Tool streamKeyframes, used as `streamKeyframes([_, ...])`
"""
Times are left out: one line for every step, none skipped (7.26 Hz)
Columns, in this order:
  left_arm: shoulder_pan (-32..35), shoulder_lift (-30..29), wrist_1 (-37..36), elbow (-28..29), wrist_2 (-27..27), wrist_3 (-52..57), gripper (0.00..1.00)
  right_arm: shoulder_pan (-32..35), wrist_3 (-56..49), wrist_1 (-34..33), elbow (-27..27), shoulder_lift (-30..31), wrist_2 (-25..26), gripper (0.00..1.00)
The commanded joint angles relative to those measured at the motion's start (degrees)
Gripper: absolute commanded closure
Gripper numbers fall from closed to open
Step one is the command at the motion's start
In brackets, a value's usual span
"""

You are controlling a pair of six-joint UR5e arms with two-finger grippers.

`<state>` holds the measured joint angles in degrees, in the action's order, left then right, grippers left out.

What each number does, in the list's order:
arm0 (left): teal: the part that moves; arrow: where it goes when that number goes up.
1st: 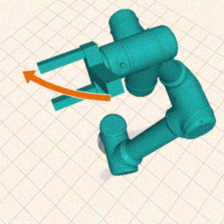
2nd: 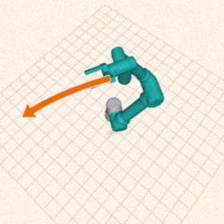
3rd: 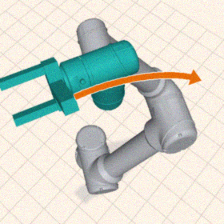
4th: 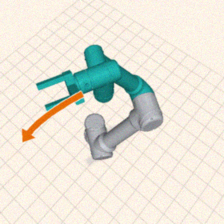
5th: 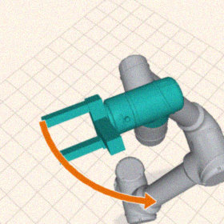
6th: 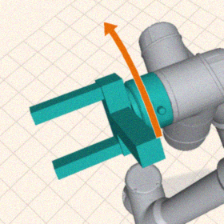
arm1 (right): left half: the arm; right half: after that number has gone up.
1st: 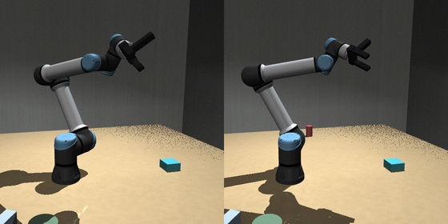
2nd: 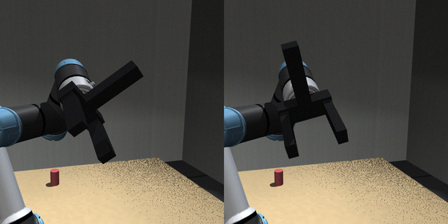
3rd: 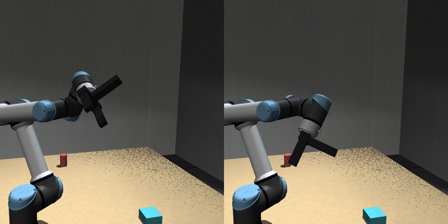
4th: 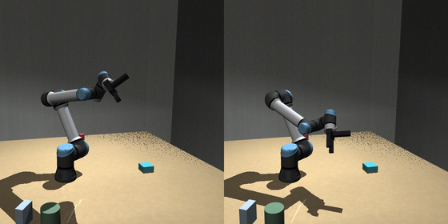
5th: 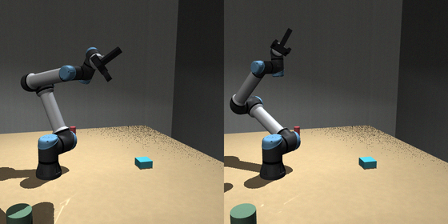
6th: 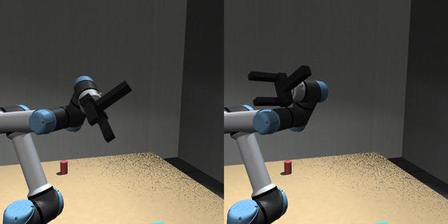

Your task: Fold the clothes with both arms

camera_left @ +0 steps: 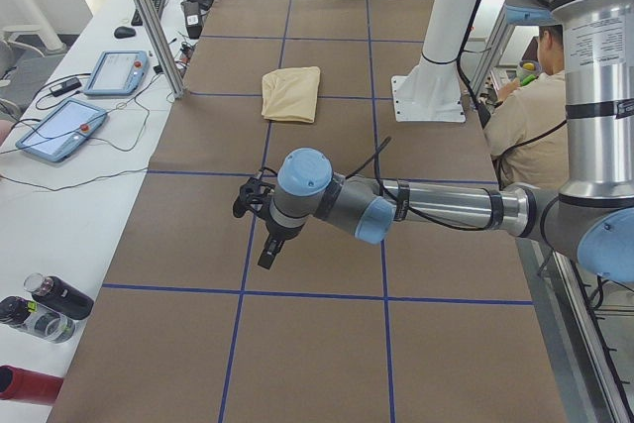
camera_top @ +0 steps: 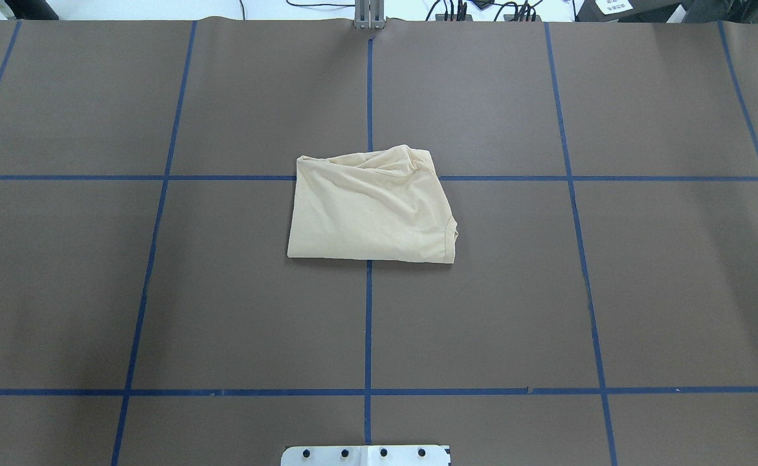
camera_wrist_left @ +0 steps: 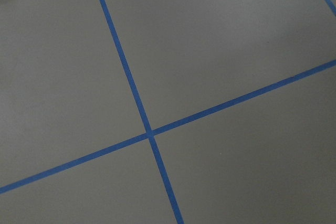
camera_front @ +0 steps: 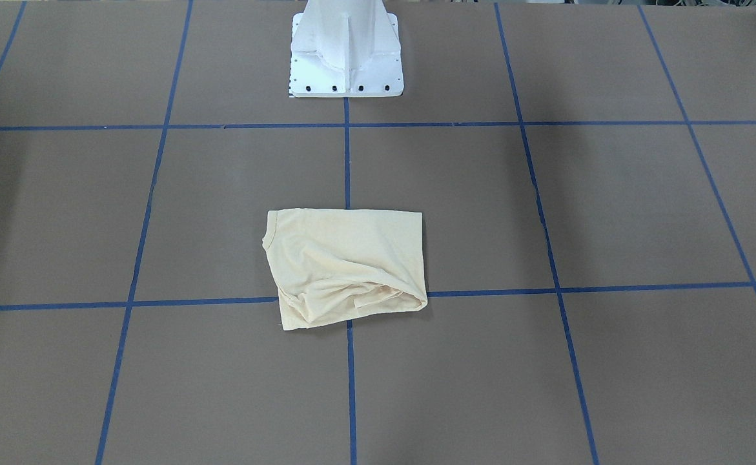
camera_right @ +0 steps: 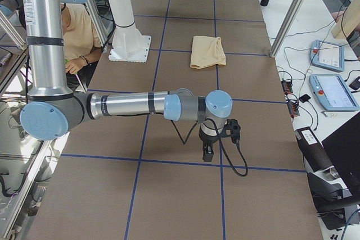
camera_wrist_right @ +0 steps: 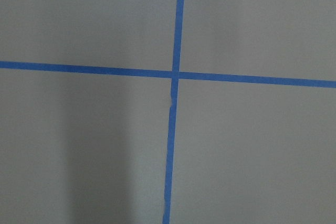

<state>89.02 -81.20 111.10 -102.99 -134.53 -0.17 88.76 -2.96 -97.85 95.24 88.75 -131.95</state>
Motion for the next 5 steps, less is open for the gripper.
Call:
streamKeyframes([-0.16, -1.93, -1.40, -0.11, 1.02, -0.18, 0.00, -0.07, 0.23, -0.06, 0.03, -0.16, -0.59, 0.00])
streamKeyframes([-0.07, -1.86, -3.94, -0.28, 1.11, -0.19, 0.00, -0.07, 0.58, 0.03, 0.20, -0.33, -0.24, 0.00])
streamKeyframes([-0.16, -1.77, -4.22, -0.20, 1.11, -0.19, 0.00, -0.07, 0.67, -0.06, 0.73, -0.25, -0.50, 0.00])
streamKeyframes([-0.16, -1.77, -4.23, 0.50, 1.11, -0.19, 0.00, -0.07, 0.76, -0.06, 0.30, -0.16, -0.42, 0.00])
streamKeyframes([-0.07, -1.16, -4.31, 0.59, 1.11, -0.19, 0.00, -0.07, 0.76, 0.03, 1.08, -0.51, -0.50, 0.00])
